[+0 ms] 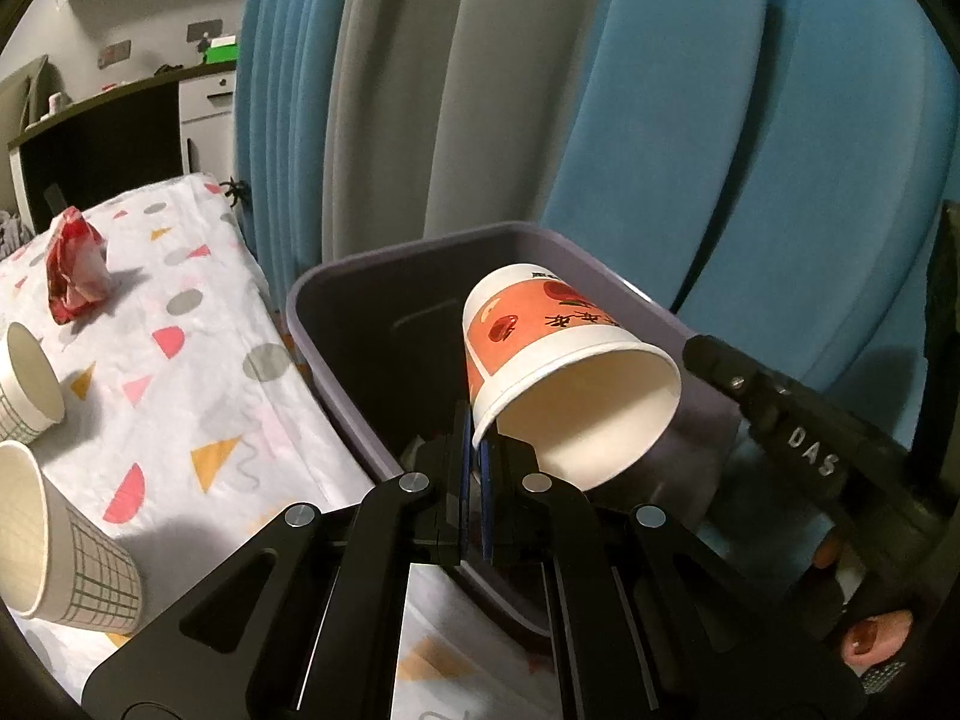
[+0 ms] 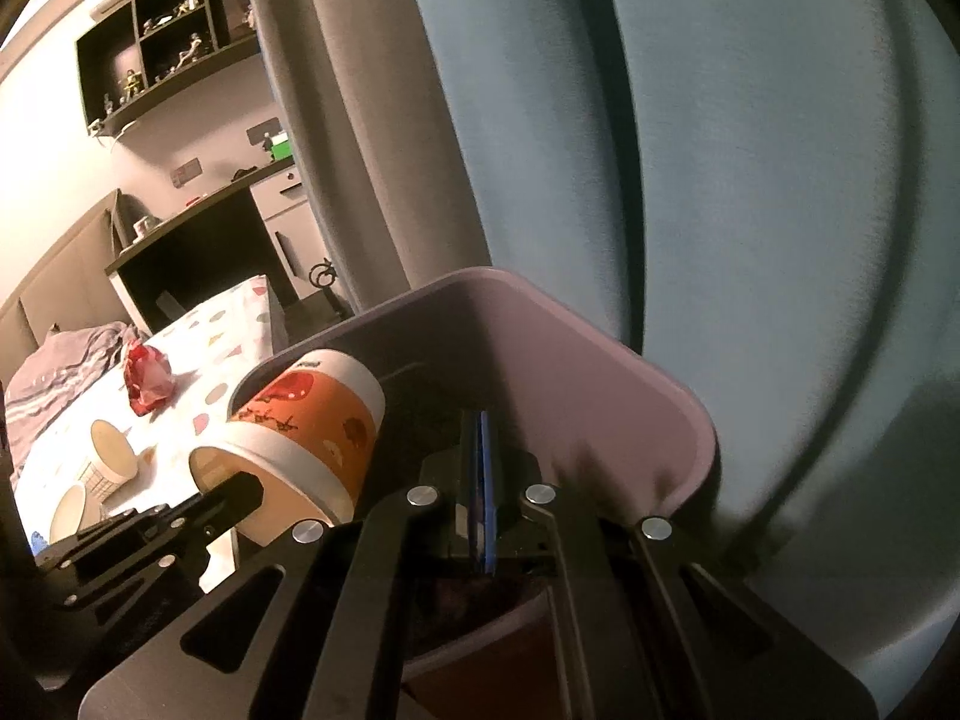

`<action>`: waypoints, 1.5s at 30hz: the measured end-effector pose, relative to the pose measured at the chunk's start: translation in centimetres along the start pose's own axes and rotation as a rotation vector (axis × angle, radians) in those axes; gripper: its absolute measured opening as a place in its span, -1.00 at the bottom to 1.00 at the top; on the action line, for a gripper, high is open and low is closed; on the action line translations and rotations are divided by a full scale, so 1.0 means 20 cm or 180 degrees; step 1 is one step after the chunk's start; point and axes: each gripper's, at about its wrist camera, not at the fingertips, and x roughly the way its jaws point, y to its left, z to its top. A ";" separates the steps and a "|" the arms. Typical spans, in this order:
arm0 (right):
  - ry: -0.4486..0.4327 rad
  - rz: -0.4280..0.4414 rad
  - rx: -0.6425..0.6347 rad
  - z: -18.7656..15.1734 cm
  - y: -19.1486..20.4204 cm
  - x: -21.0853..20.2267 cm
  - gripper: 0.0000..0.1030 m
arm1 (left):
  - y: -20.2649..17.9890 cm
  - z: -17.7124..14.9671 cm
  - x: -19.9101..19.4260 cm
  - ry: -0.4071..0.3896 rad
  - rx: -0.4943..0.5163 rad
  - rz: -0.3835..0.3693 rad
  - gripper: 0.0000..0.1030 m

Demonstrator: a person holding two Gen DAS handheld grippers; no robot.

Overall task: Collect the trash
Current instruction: 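Carry the cup and black bag over the grey bin and open both tools, then grasp the white green-grid paper cup with the left tool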

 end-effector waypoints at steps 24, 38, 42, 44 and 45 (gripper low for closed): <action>-0.0519 0.0109 0.0053 -0.06 0.07 -0.37 0.31 | 0.08 -0.23 -0.47 -0.0493 -0.0037 0.0458 0.75; -0.0376 0.0370 -0.0333 -0.31 0.48 -0.42 0.68 | 0.52 -0.42 -0.78 -0.0564 -0.0451 0.1125 0.80; -0.0374 0.0295 -0.0350 -0.33 0.52 -0.42 0.71 | 0.53 -0.42 -0.73 -0.0492 -0.0421 0.1109 0.80; -0.0357 0.0282 -0.0321 -0.32 0.52 -0.42 0.72 | 0.54 -0.41 -0.69 -0.0436 -0.0380 0.1109 0.80; -0.0355 0.0268 -0.0309 -0.32 0.52 -0.42 0.72 | 0.54 -0.40 -0.67 -0.0410 -0.0381 0.1101 0.80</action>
